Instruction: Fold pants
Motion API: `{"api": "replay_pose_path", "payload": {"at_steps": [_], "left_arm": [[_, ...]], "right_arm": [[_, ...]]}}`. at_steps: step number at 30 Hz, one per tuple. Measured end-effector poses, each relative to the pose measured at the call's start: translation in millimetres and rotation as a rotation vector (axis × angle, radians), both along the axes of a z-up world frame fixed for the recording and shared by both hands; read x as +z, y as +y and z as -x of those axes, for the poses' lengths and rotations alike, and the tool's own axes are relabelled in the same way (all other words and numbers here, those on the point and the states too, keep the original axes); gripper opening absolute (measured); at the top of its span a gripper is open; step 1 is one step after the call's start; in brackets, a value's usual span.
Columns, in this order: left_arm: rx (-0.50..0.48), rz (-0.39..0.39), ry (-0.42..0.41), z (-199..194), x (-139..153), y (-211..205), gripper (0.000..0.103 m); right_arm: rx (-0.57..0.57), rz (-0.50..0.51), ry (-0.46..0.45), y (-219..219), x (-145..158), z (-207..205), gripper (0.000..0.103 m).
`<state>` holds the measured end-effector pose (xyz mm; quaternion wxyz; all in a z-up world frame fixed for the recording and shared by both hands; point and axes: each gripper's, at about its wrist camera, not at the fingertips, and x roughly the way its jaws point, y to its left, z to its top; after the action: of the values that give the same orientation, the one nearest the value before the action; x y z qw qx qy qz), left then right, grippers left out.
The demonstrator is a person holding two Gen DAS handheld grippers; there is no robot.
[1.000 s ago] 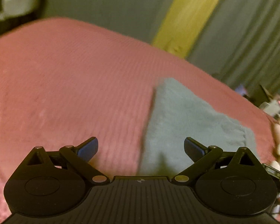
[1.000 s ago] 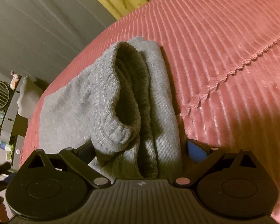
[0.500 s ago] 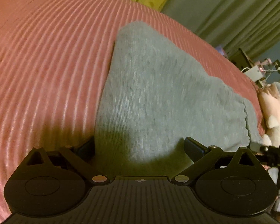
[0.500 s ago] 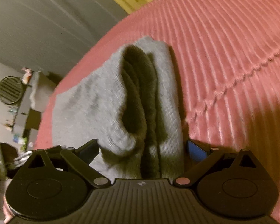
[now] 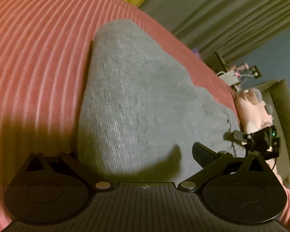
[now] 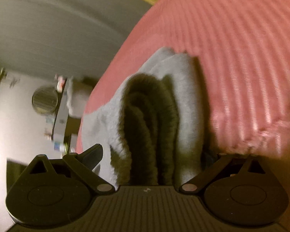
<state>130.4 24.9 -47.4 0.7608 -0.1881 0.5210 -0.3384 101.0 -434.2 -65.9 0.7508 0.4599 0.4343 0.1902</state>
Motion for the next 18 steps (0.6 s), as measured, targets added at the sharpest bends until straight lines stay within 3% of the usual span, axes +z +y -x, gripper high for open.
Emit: {"api": "replay_pose_path", "payload": {"at_steps": [5, 9, 10, 11, 12, 13, 14, 18], "left_arm": [[-0.035, -0.044, -0.02, -6.8, 0.8, -19.8, 0.103], [-0.016, -0.063, -0.045, -5.1, 3.6, -31.5, 0.103], [-0.01, -0.069, -0.056, -3.2, 4.5, -33.0, 0.1], [-0.001, -0.086, -0.073, -0.6, 6.6, -35.5, 0.084], [0.012, -0.124, -0.092, 1.6, 9.1, -34.6, 0.075], [0.018, -0.138, -0.1, 3.2, 11.9, -33.8, 0.067], [0.018, -0.118, -0.095, 3.4, 13.0, -32.8, 0.06], [-0.004, -0.107, -0.08, 0.1, 9.1, -33.9, 0.062]], "right_arm": [[-0.002, -0.04, -0.02, -1.2, -4.9, 4.1, 0.099], [0.004, 0.072, -0.052, 10.5, 2.6, 9.7, 0.099], [0.006, 0.105, -0.061, 16.2, 6.2, 11.2, 0.099], [0.012, 0.133, -0.075, 20.4, 8.9, 13.7, 0.097], [0.021, 0.161, -0.087, 22.4, 12.1, 16.6, 0.094], [0.027, 0.188, -0.088, 22.9, 14.6, 18.1, 0.074], [0.026, 0.18, -0.079, 20.6, 13.9, 19.7, 0.066], [0.011, 0.145, -0.063, 20.0, 14.7, 21.9, 0.066]]}}
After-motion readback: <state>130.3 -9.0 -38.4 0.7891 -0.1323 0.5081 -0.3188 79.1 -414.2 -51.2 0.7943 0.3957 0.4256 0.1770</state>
